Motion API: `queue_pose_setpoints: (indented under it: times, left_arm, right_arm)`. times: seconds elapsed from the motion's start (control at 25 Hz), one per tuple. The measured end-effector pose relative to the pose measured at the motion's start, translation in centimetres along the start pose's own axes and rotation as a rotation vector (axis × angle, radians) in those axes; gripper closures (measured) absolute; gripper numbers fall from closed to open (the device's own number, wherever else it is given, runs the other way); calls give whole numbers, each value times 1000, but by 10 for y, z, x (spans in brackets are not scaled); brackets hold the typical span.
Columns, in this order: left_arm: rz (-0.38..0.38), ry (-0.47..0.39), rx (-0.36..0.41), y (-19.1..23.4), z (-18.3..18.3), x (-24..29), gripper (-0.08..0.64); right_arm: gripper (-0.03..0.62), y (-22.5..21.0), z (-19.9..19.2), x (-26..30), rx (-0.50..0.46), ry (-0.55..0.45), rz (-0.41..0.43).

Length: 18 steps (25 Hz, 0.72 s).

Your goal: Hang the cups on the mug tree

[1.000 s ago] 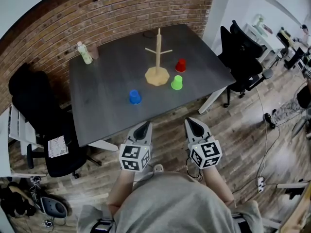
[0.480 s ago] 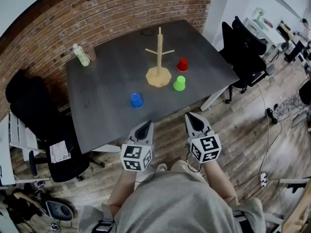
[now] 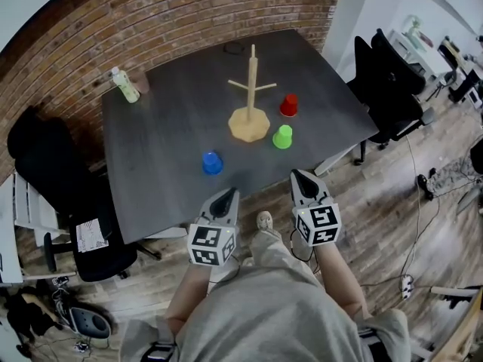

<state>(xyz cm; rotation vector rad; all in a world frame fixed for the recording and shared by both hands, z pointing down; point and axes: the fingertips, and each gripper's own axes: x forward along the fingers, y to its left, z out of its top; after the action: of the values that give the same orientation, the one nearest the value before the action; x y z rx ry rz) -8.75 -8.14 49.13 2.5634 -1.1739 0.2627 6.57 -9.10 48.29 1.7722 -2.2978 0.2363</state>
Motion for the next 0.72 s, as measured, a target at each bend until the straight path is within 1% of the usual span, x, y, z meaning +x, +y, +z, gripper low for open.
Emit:
queue_pose_setpoints:
  times: [0.28,0.36,0.52,0.72]
  left_arm:
    - [34,0,9,18,17,40,551]
    - [41,1,9,21,23,50,551]
    - [54,0,7,25,31,71,551]
    - [96,-6,-6,36,33,93,550]
  right_arm:
    - [593,-34,-10,42,-1,47,-13]
    - [554,-43,-12,52,0,63,-11]
    - [522,-59,-16,69,1,92,-7]
    - [467,-70,-24,89,-5,124,21]
